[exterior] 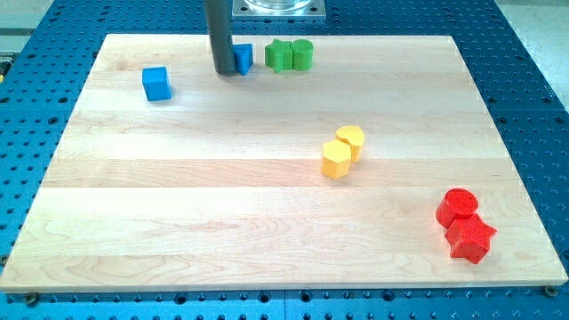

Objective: Move the cube below the triangle

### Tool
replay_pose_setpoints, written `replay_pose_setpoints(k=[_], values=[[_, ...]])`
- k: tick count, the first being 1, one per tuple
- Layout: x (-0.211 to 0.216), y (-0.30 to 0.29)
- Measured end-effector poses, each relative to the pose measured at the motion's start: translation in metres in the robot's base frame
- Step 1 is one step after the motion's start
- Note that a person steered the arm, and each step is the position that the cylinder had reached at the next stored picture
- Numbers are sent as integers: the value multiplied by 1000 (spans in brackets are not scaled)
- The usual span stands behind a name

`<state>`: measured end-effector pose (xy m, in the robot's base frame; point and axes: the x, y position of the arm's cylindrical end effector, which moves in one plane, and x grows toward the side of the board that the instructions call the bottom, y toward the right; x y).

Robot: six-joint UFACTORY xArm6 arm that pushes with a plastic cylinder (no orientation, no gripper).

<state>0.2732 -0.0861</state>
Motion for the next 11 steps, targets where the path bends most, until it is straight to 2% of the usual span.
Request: replay_pose_setpoints(k=[1,2,3,4,5,6,7,8,9,10,11], values=[[21,-5],[14,26],[7,24],[52,-10],[81,-116],[68,-153],[54,-118],[54,-36],[54,-72],[23,-49],[19,-22]])
